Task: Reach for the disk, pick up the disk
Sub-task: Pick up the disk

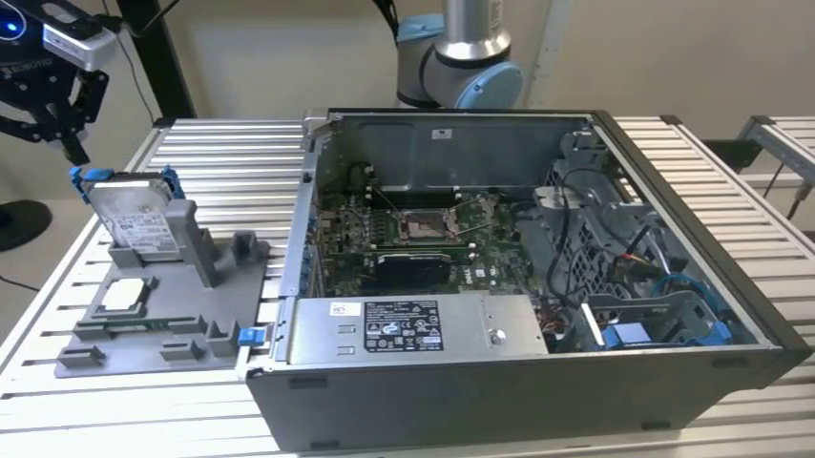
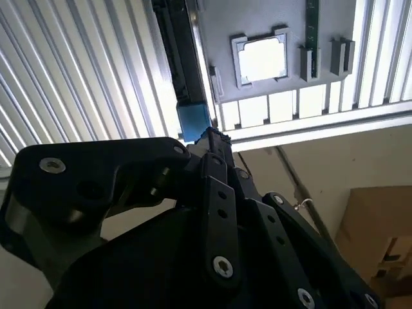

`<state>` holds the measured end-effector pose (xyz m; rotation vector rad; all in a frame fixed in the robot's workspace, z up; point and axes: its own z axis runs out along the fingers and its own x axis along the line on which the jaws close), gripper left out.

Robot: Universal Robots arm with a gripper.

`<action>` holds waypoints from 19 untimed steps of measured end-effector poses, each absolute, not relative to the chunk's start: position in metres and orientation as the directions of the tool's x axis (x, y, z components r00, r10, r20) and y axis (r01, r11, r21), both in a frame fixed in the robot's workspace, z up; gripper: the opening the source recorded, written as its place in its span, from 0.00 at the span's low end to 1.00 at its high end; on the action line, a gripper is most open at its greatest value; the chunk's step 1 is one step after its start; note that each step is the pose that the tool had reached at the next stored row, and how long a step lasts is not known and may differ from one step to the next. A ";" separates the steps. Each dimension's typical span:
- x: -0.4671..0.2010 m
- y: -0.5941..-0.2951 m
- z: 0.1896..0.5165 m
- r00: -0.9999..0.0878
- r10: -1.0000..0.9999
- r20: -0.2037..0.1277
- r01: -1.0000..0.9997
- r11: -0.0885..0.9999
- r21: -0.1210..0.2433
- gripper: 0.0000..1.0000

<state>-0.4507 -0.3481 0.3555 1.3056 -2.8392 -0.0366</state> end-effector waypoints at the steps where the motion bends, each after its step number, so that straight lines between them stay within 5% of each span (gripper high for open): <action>1: -0.451 -0.348 0.355 -0.640 -0.768 0.005 -0.768 0.640 0.028 0.00; 19: -0.451 -0.348 0.355 -0.414 -0.910 0.005 -0.910 0.414 0.028 0.00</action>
